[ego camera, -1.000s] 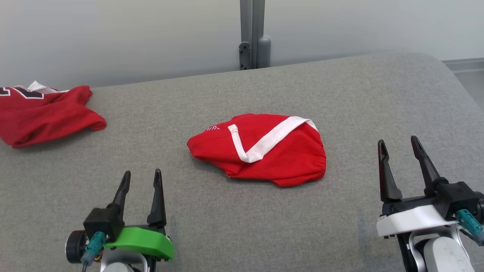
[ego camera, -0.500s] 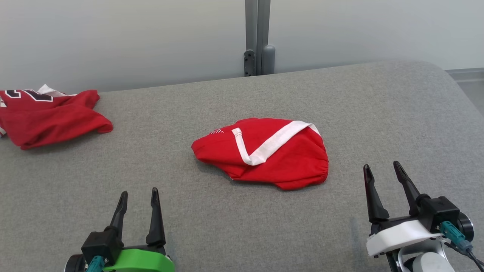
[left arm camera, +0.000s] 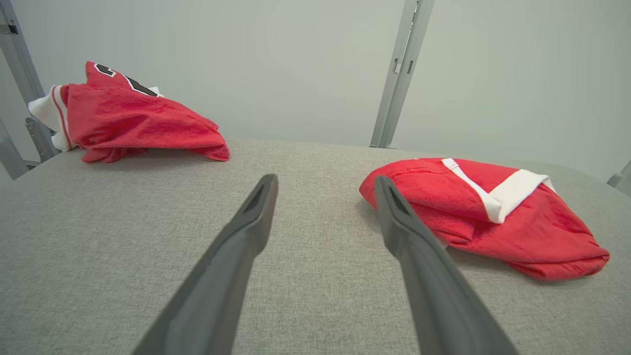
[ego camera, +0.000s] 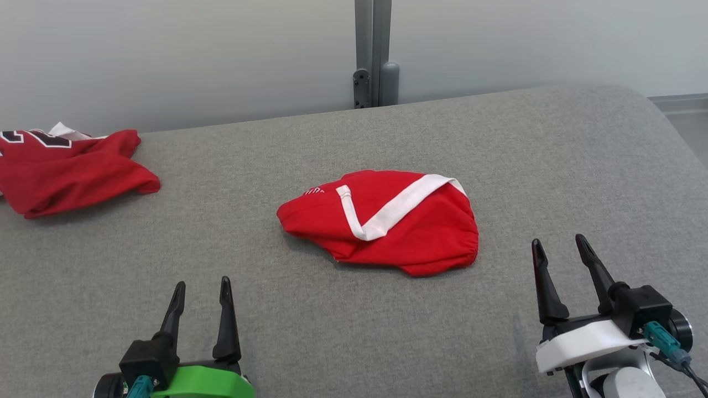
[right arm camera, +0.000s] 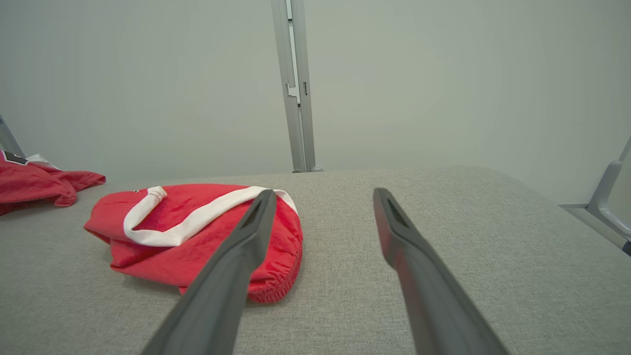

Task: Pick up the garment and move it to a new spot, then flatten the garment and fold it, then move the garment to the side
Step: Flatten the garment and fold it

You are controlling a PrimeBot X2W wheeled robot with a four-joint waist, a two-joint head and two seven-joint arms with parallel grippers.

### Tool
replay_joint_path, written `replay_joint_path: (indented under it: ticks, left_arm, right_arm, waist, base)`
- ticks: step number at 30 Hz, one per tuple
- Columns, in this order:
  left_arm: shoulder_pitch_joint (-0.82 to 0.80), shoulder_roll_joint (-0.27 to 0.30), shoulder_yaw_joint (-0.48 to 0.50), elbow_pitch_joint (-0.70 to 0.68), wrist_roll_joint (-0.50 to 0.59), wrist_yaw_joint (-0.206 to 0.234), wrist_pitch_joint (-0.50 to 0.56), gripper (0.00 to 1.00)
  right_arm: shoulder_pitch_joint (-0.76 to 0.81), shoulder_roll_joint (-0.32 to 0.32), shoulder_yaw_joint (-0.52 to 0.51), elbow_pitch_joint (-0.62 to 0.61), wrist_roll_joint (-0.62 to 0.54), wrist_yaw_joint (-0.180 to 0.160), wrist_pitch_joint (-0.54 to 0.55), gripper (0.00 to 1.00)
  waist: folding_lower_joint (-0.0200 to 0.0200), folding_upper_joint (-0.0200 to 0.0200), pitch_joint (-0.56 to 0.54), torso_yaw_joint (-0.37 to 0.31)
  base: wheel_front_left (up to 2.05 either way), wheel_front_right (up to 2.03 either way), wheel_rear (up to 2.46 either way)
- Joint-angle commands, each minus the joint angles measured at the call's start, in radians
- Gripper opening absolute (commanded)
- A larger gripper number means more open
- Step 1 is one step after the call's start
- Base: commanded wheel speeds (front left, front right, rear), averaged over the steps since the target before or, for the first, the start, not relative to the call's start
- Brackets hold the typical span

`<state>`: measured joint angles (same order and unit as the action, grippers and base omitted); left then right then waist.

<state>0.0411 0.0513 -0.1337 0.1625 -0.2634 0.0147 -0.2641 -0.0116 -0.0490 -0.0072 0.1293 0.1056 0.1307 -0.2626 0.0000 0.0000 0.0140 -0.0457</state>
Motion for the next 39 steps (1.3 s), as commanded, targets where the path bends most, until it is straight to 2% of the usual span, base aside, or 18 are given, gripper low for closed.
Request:
replay_joint_path:
  ticks: [1,8,15,24,32,38,39]
  left_arm:
    - [0.006,-0.001,-0.001,0.001,-0.006,0.0,-0.001,1.0]
    - [-0.024,-0.001,-0.033,0.014,0.003,-0.004,-0.001,1.0]
    - [-0.116,-0.001,-0.125,0.066,0.013,-0.024,-0.001,1.0]
    - [-0.326,0.001,-0.291,0.259,-0.007,-0.013,0.021,1.0]
    - [-0.496,0.001,-0.354,0.466,-0.046,0.077,0.068,1.0]
    - [-0.565,0.001,-0.397,0.584,-0.091,0.138,0.094,1.0]
    - [-0.571,0.002,-0.401,0.597,-0.096,0.145,0.094,0.86]
  right_arm:
    - [-0.01,-0.003,-0.001,0.0,0.002,0.0,-0.003,1.0]
    - [-0.018,-0.003,-0.004,-0.004,0.003,0.0,-0.003,1.0]
    - [-0.038,-0.002,0.002,-0.008,0.001,0.0,-0.003,1.0]
    - [-0.068,-0.002,0.011,-0.007,0.011,0.0,-0.003,1.0]
    - [-0.093,-0.002,0.018,-0.008,0.023,0.0,-0.003,1.0]
    - [-0.101,-0.002,0.014,-0.007,0.032,0.0,-0.003,1.0]
    - [-0.101,-0.002,0.013,-0.007,0.033,0.0,-0.003,1.0]
  waist:
    - [0.0,0.0,0.002,-0.001]
    - [0.0,0.0,0.016,-0.007]
    - [0.0,0.0,0.052,-0.033]
    - [0.0,0.0,0.111,-0.111]
    - [0.0,0.0,0.161,-0.175]
    - [0.0,0.0,0.182,-0.197]
    - [0.0,0.0,0.184,-0.197]
  base:
    - [0.0,0.0,0.0]
    - [0.0,0.0,0.0]
    - [0.0,0.0,0.0]
    - [0.0,0.0,0.0]
    - [0.0,0.0,0.0]
    - [0.0,0.0,0.0]
    - [0.0,0.0,0.0]
